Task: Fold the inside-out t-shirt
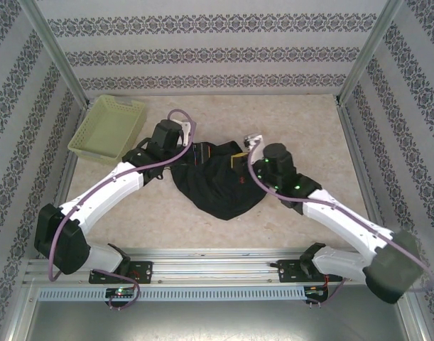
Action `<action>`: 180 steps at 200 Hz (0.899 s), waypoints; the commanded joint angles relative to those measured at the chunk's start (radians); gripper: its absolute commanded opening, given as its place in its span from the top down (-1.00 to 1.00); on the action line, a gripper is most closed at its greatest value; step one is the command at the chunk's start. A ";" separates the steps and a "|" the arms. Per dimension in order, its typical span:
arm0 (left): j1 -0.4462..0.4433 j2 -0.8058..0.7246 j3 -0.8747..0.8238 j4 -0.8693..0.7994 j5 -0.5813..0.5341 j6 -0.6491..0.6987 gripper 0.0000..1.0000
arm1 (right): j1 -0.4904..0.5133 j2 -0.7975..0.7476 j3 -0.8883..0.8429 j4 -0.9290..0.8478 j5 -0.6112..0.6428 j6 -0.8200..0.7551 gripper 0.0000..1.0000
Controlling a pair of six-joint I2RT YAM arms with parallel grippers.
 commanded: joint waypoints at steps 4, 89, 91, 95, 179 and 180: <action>0.000 -0.014 -0.097 -0.006 0.006 0.023 -0.19 | -0.013 -0.067 -0.029 -0.068 -0.036 0.099 1.00; 0.005 0.260 -0.070 -0.058 -0.138 0.028 0.02 | -0.054 -0.163 -0.038 -0.126 -0.002 0.137 1.00; 0.007 0.265 -0.067 -0.058 -0.138 0.028 0.08 | -0.056 -0.164 -0.036 -0.127 -0.003 0.138 1.00; 0.010 0.274 -0.059 -0.060 -0.138 0.027 0.18 | -0.059 -0.167 -0.035 -0.129 -0.004 0.140 1.00; 0.173 -0.233 0.030 0.085 -0.092 -0.023 1.00 | -0.283 -0.311 0.178 -0.231 -0.129 0.197 1.00; 0.174 -0.240 0.025 0.090 -0.091 -0.023 1.00 | -0.284 -0.314 0.176 -0.228 -0.131 0.198 1.00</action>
